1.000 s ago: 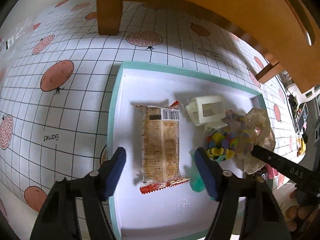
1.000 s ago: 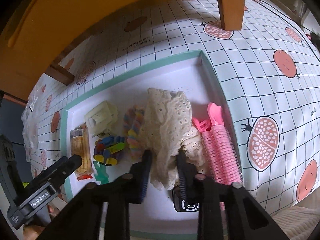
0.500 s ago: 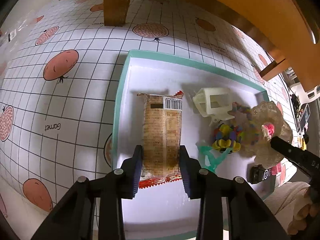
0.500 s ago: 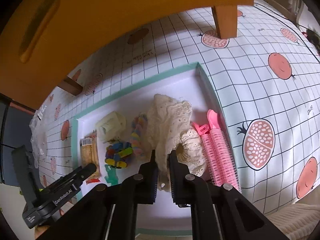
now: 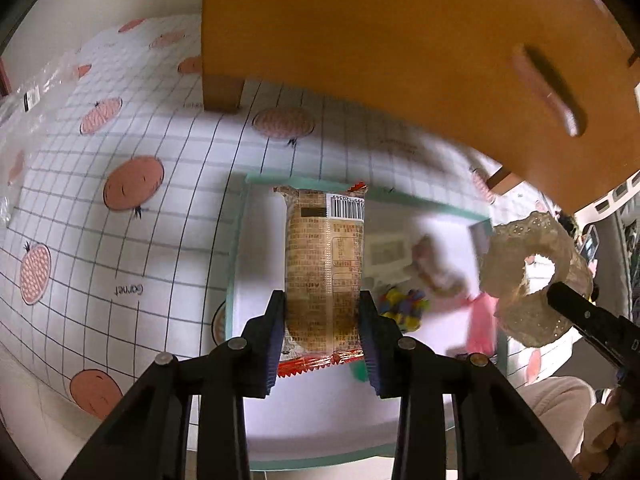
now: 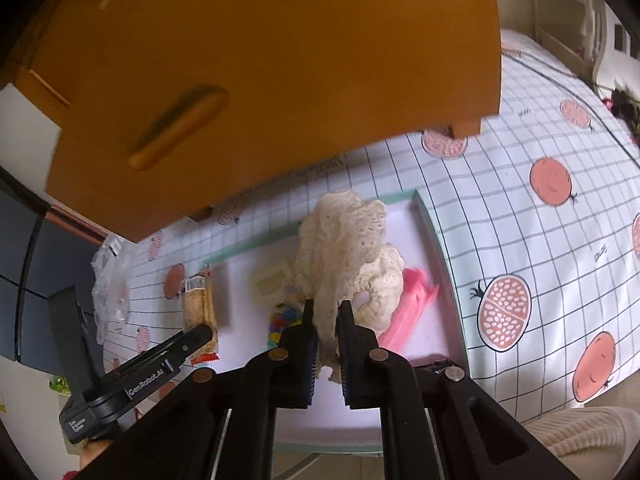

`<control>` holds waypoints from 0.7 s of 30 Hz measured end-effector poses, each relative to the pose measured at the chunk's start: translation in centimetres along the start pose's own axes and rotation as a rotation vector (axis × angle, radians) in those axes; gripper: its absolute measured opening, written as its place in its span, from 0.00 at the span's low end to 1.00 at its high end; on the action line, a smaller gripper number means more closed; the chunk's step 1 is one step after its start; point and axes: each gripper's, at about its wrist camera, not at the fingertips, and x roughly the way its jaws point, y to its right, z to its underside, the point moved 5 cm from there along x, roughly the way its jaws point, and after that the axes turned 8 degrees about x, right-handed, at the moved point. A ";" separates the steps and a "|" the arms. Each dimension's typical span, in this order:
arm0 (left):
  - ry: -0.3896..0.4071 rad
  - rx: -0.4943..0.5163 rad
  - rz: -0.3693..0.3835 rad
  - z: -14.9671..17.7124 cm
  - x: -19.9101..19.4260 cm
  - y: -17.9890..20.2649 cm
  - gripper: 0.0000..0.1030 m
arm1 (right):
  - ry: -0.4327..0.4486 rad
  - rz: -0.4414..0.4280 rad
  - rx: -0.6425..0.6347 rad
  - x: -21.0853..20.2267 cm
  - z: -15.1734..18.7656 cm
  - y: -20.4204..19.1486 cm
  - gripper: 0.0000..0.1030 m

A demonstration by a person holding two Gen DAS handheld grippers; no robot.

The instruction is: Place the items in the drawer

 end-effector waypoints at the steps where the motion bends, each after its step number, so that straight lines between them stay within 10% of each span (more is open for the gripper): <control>1: 0.007 0.001 0.000 -0.2 -0.3 0.2 0.35 | 0.006 -0.009 0.001 -0.4 -0.2 -0.2 0.10; 21: 0.005 0.007 0.005 -0.8 -0.6 1.1 0.35 | 0.169 -0.161 -0.002 -8.4 -2.8 -3.9 0.10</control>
